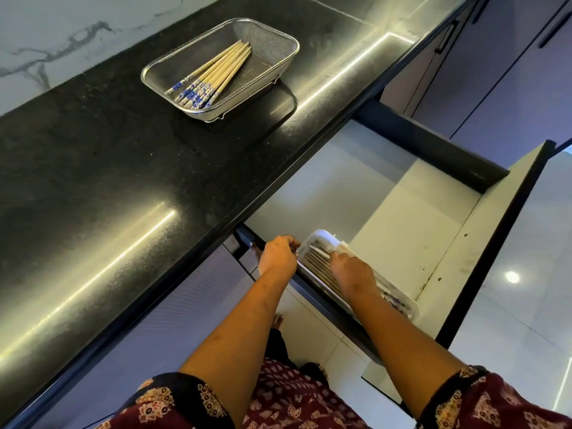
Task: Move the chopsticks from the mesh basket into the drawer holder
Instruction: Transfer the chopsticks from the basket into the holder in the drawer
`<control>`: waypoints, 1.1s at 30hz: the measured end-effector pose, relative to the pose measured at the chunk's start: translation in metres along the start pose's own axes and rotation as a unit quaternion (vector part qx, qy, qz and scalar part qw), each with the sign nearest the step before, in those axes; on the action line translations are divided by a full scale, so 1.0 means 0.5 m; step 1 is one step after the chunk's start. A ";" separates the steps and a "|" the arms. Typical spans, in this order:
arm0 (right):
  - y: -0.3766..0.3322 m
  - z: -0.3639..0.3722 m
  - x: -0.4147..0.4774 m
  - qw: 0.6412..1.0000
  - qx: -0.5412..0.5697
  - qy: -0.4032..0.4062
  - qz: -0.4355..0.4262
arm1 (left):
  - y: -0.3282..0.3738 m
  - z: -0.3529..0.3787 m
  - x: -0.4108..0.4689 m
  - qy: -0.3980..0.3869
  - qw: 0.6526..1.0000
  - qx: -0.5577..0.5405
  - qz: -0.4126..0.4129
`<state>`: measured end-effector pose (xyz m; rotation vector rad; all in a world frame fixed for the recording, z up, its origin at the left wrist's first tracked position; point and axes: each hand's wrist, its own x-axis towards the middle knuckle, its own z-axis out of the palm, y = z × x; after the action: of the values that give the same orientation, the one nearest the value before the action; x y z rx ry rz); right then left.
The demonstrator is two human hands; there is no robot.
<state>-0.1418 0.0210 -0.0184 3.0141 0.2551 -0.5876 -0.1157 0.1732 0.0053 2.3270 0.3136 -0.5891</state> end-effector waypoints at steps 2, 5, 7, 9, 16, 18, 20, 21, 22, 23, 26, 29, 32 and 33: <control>0.000 0.001 -0.006 1.000 0.006 -0.001 0.008 | 0.001 0.000 -0.004 -0.001 1.000 0.013 -0.001; 0.003 0.001 -0.009 1.000 0.016 0.000 0.017 | 0.003 0.000 -0.013 0.002 0.999 0.033 0.004; 0.005 0.002 -0.010 1.000 0.019 -0.006 0.020 | 0.005 0.000 -0.019 0.000 0.999 0.041 0.003; 0.006 0.005 -0.015 0.999 0.023 -0.013 0.023 | 0.006 0.003 -0.024 0.002 0.999 0.049 0.001; 0.013 0.019 -0.029 0.998 0.050 -0.026 0.037 | -0.001 0.016 -0.037 0.026 0.993 0.112 0.037; 0.011 0.013 -0.030 0.997 0.057 -0.022 0.043 | -0.002 0.019 -0.041 0.031 0.990 0.133 0.040; 0.008 0.007 -0.030 0.997 0.067 -0.027 0.042 | 0.002 0.017 -0.045 0.037 0.987 0.152 0.042; 0.005 0.004 -0.030 0.996 0.076 -0.033 0.043 | 0.003 0.015 -0.047 0.040 0.986 0.155 0.041; 0.002 -0.001 -0.032 0.994 0.089 -0.039 0.045 | 0.005 0.012 -0.049 0.041 0.987 0.153 0.039; 0.000 -0.005 -0.033 0.992 0.108 -0.040 0.048 | 0.007 0.009 -0.051 0.039 0.988 0.146 0.037; -0.005 -0.035 -0.031 0.987 0.149 -0.017 0.051 | 0.019 -0.013 -0.052 0.024 0.992 0.119 0.034; -0.012 -0.100 -0.015 0.987 0.154 0.018 0.029 | 0.048 -0.059 -0.049 0.035 0.995 0.082 0.037; -0.037 -0.178 0.015 0.978 0.193 0.073 0.008 | 0.091 -0.121 -0.039 0.074 0.994 0.021 0.083; -0.051 -0.203 0.025 0.975 0.198 0.098 -0.001 | 0.104 -0.145 -0.036 0.086 0.991 -0.003 0.101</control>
<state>-0.0972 0.0571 0.0701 3.4632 0.1662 -0.3766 -0.0880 0.1845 0.0912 2.3725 0.1554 -0.2900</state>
